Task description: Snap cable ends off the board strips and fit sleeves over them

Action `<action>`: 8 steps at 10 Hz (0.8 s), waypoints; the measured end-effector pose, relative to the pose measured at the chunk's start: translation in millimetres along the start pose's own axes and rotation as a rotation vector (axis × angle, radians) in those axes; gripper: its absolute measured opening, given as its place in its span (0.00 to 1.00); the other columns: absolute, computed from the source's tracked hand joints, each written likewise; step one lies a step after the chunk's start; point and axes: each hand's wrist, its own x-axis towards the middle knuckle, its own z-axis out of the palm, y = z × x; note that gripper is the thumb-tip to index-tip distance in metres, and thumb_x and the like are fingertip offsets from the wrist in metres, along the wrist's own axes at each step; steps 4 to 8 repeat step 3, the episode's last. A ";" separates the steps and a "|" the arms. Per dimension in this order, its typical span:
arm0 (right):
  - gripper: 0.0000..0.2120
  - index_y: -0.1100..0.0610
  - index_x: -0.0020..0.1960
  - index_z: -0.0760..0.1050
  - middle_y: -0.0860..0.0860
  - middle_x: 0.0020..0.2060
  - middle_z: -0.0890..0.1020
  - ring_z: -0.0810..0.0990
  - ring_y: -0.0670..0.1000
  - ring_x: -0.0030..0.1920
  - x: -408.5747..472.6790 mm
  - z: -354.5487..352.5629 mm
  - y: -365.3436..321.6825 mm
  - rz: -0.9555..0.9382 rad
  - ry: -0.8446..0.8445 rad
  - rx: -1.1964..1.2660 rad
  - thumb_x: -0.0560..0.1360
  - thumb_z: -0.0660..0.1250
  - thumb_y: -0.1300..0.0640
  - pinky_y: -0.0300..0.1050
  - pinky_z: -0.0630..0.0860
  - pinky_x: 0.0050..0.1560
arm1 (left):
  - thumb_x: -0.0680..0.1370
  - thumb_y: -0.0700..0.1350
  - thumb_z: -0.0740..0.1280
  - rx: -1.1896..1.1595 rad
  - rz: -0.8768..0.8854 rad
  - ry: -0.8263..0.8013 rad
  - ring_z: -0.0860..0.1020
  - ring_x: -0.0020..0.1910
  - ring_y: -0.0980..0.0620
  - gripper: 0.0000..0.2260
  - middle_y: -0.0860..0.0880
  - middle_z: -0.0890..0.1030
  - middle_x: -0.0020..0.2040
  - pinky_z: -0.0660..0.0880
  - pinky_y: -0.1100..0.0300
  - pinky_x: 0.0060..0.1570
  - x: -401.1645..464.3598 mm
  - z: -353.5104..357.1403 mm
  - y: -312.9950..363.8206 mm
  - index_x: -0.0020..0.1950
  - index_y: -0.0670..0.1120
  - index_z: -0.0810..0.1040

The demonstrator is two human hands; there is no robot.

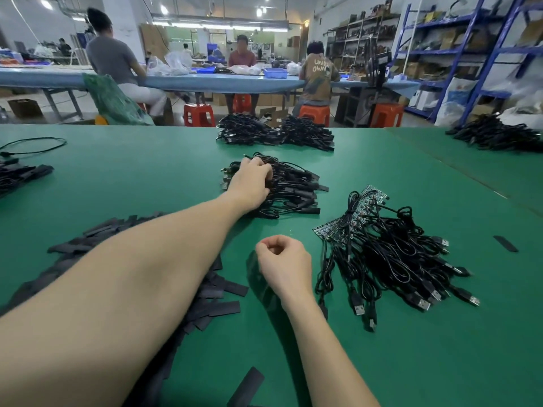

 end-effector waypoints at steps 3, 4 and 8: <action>0.06 0.50 0.41 0.82 0.46 0.33 0.84 0.84 0.50 0.40 -3.3 -3.3 -4.9 0.013 -0.037 0.016 0.72 0.67 0.51 0.47 0.82 0.48 | 0.78 0.46 0.69 0.002 0.022 0.171 0.69 0.65 0.44 0.13 0.46 0.73 0.63 0.66 0.49 0.66 -19.1 4.0 -5.6 0.62 0.47 0.79; 0.06 0.50 0.41 0.82 0.46 0.33 0.84 0.84 0.50 0.40 -3.3 -3.3 -4.9 0.013 -0.037 0.016 0.72 0.67 0.51 0.47 0.82 0.48 | 0.78 0.46 0.69 0.002 0.022 0.171 0.69 0.65 0.44 0.13 0.46 0.73 0.63 0.66 0.49 0.66 -19.1 4.0 -5.6 0.62 0.47 0.79; 0.06 0.50 0.41 0.82 0.46 0.33 0.84 0.84 0.50 0.40 -3.3 -3.3 -4.9 0.013 -0.037 0.016 0.72 0.67 0.51 0.47 0.82 0.48 | 0.78 0.46 0.69 0.002 0.022 0.171 0.69 0.65 0.44 0.13 0.46 0.73 0.63 0.66 0.49 0.66 -19.1 4.0 -5.6 0.62 0.47 0.79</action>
